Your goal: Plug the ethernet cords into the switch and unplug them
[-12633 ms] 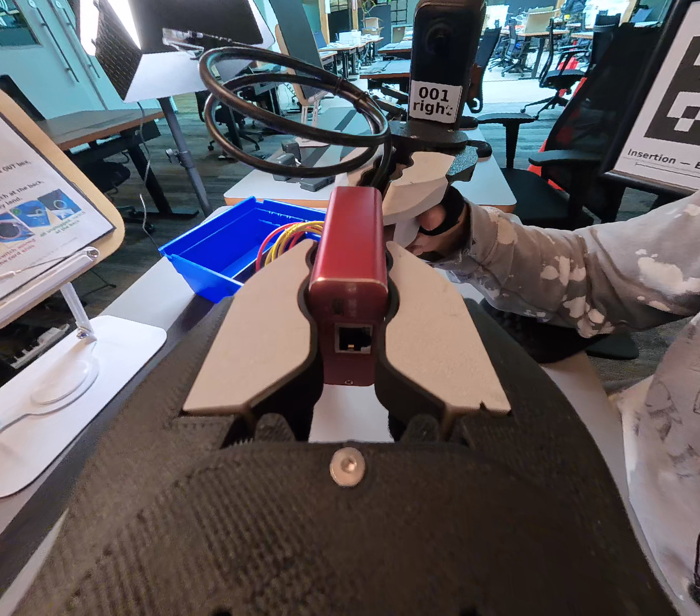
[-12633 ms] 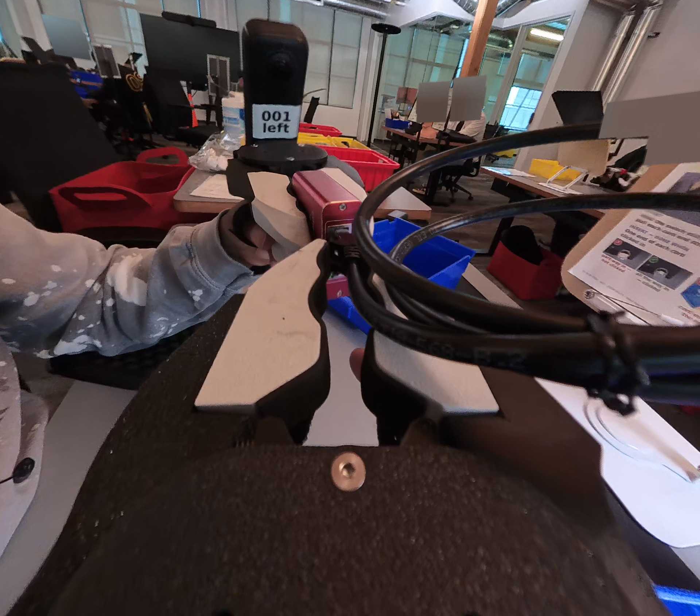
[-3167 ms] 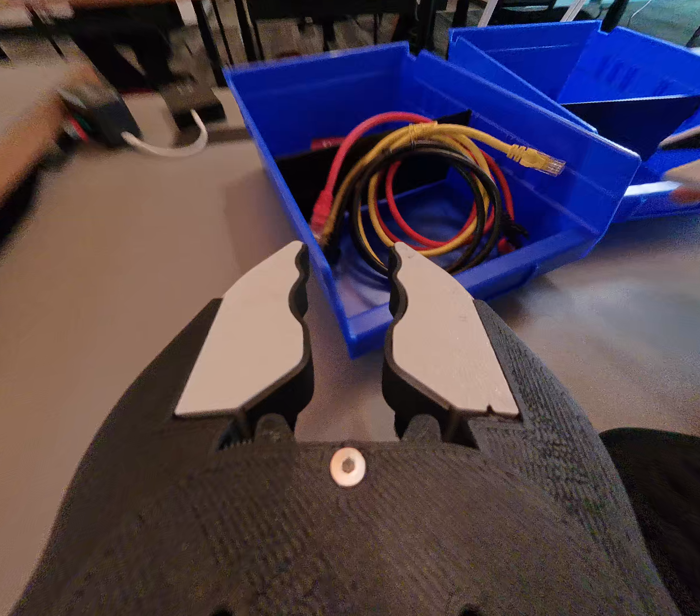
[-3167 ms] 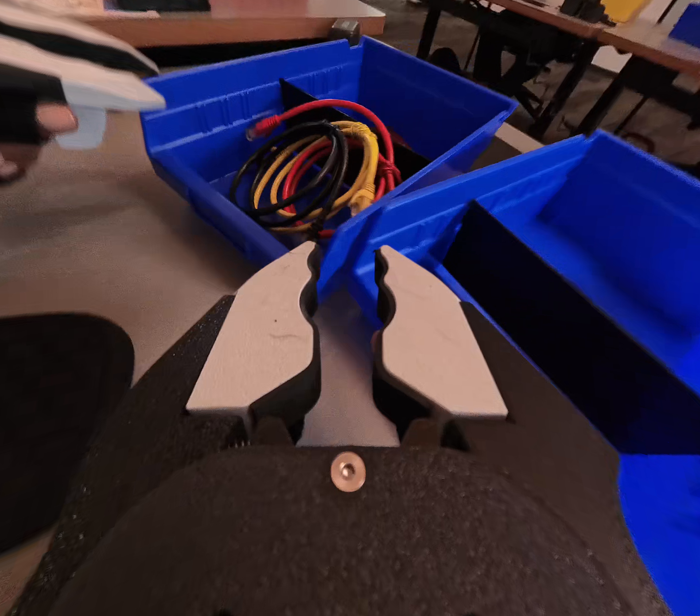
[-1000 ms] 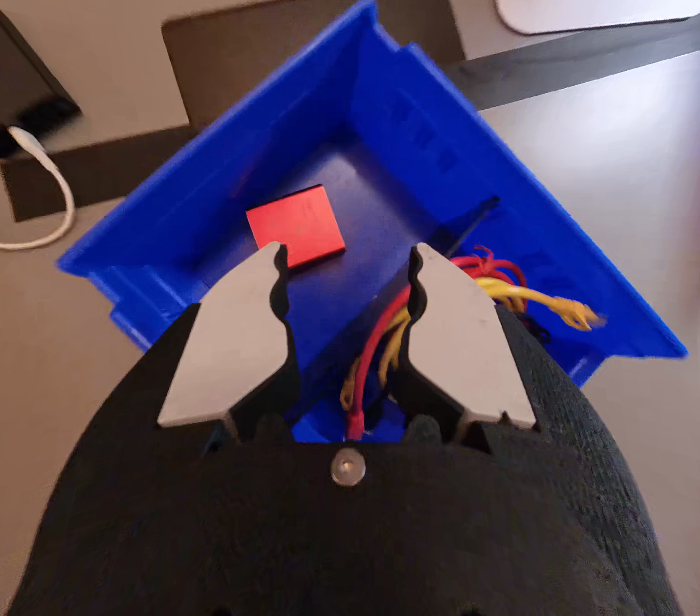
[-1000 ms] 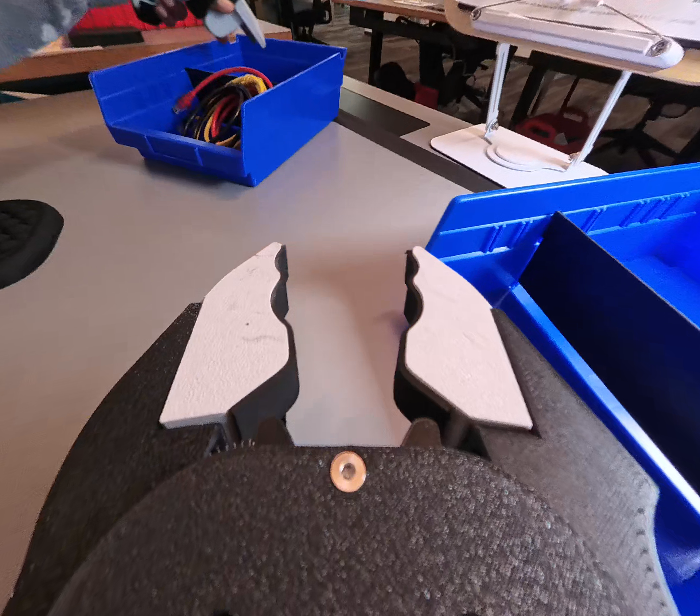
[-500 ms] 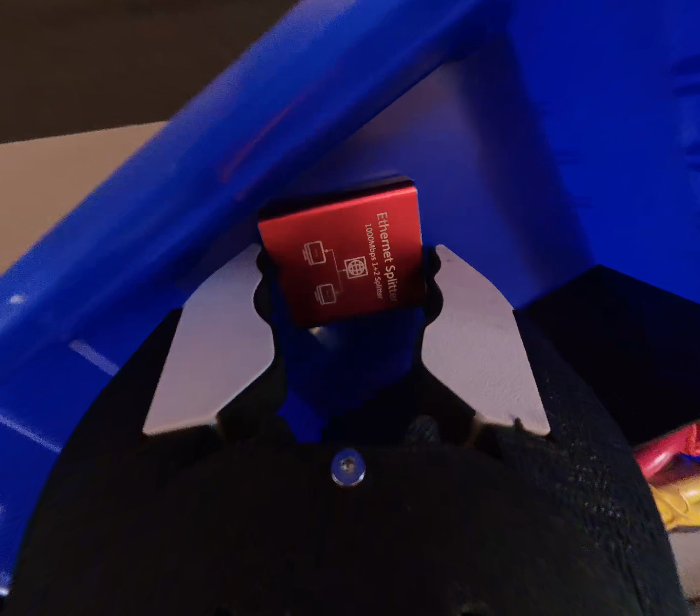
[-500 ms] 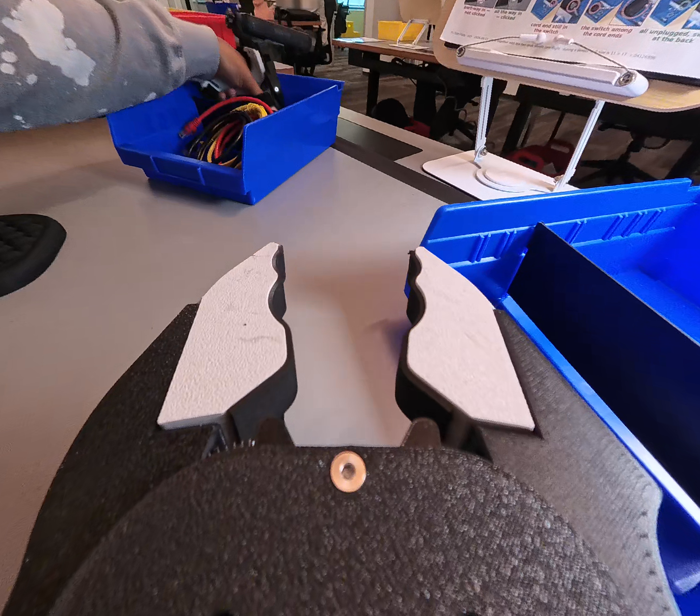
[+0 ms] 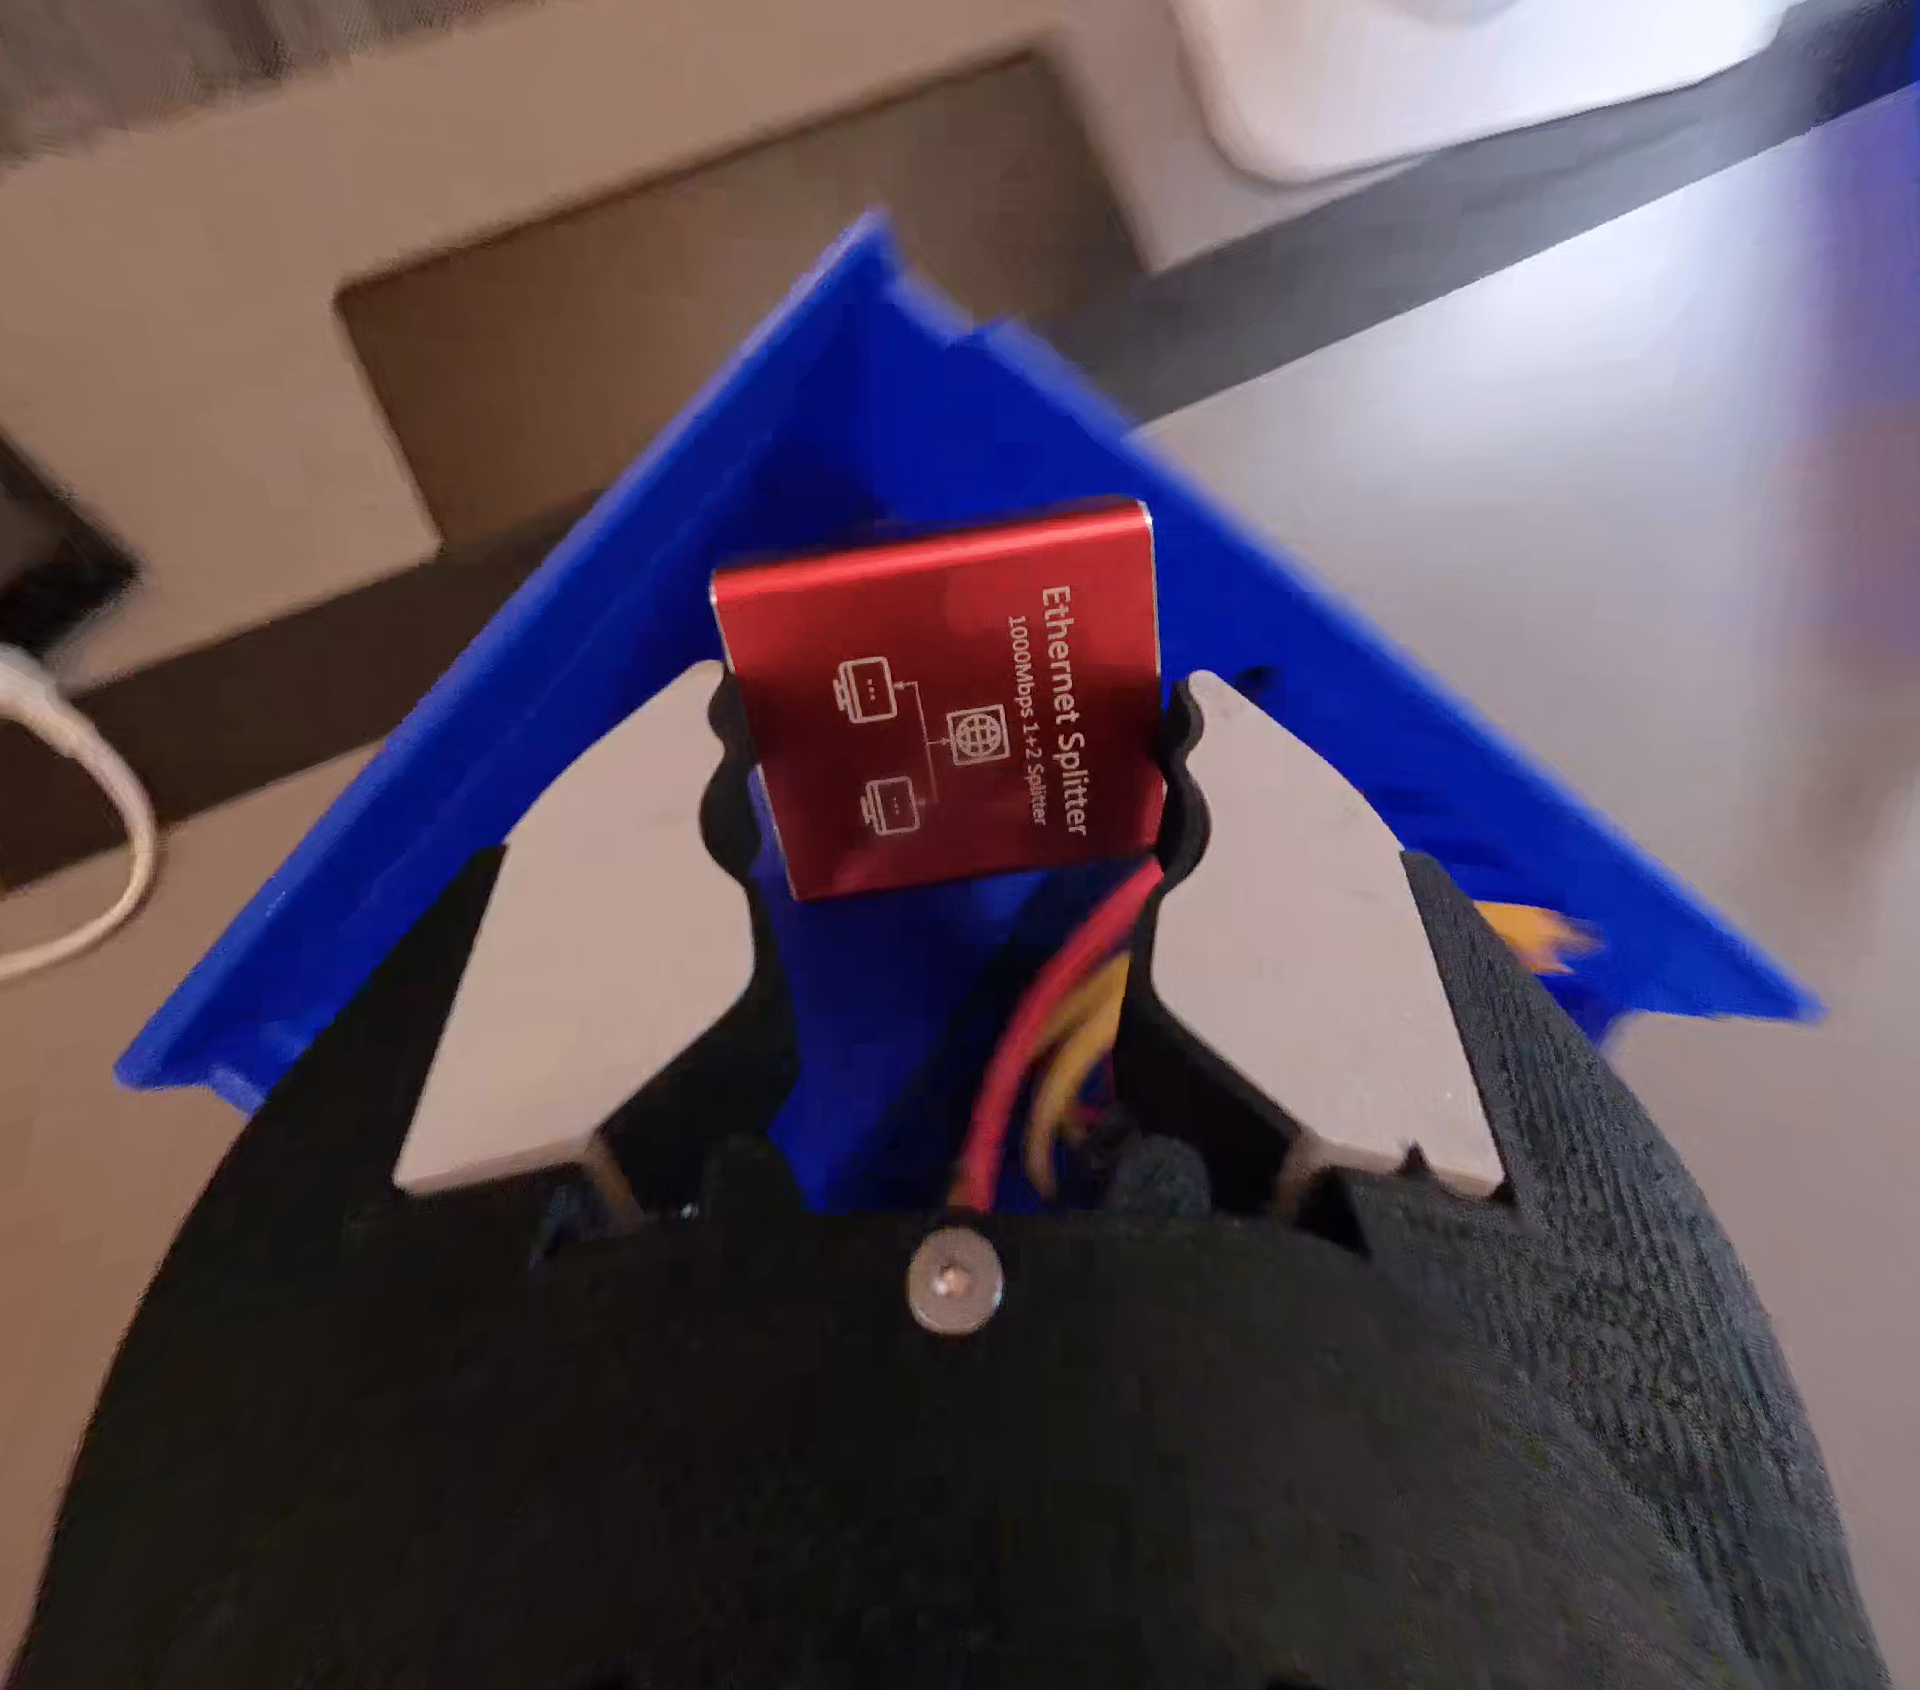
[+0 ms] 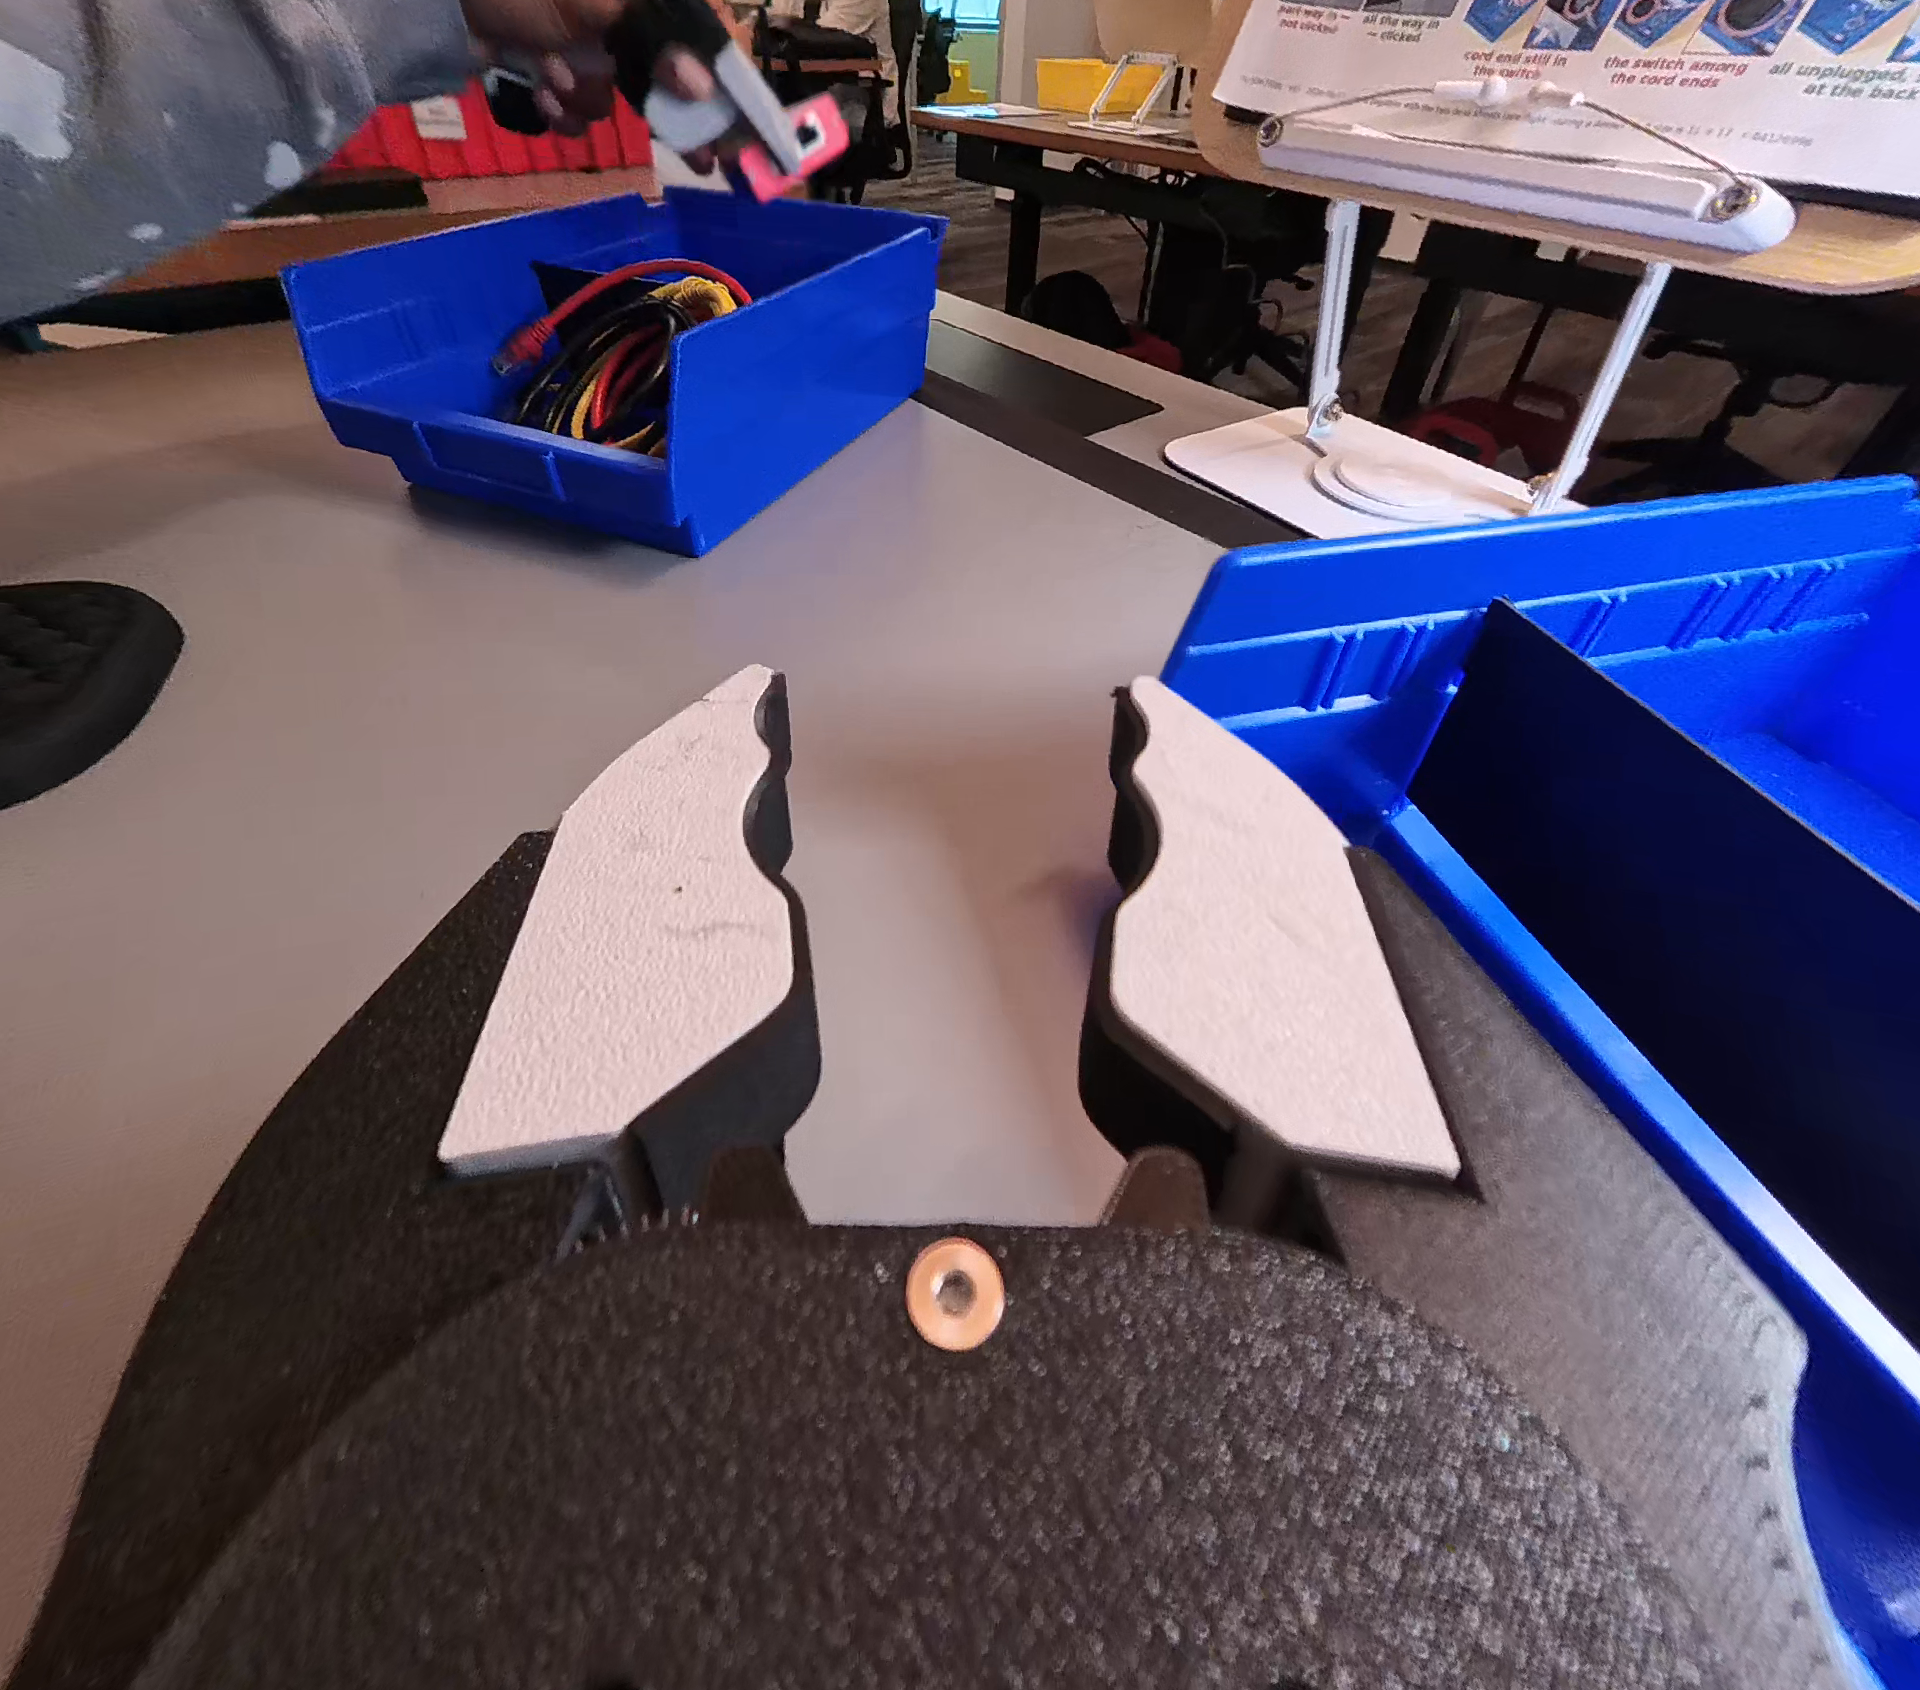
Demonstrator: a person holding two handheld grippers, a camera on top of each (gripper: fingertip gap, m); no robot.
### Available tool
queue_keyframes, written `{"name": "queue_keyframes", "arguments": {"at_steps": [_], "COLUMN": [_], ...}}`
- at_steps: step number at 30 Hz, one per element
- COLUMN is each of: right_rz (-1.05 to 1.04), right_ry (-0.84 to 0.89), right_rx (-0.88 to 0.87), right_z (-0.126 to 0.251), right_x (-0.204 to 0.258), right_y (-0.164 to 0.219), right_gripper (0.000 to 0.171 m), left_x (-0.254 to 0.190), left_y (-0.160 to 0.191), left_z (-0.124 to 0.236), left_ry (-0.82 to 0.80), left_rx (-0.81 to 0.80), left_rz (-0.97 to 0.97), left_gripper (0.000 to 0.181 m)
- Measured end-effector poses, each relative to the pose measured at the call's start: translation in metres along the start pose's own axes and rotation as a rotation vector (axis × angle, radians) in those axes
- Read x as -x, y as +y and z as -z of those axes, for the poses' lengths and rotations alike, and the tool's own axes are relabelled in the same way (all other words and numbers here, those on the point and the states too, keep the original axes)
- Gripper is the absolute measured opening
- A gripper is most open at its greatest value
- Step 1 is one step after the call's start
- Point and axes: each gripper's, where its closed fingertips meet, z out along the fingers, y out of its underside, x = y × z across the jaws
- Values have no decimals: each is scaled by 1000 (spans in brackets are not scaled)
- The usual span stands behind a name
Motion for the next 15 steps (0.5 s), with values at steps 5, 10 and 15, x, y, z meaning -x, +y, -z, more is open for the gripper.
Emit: {"name": "queue_keyframes", "arguments": {"at_steps": [5, 10, 15], "right_rz": [13, 197, 644], "right_ry": [-76, -211, -339], "right_rx": [-54, -186, -70], "right_z": [-15, -29, -30], "right_x": [21, 58, 95], "right_y": [-35, -121, -144], "right_gripper": [58, 59, 66], "left_x": [-135, -277, -364], "left_y": [-34, -10, 60], "left_z": [65, 112, 121], "left_ry": [433, 967, 1336], "left_rx": [-315, -394, -203], "left_rz": [-153, -306, -564], "left_gripper": [78, 77, 77]}}
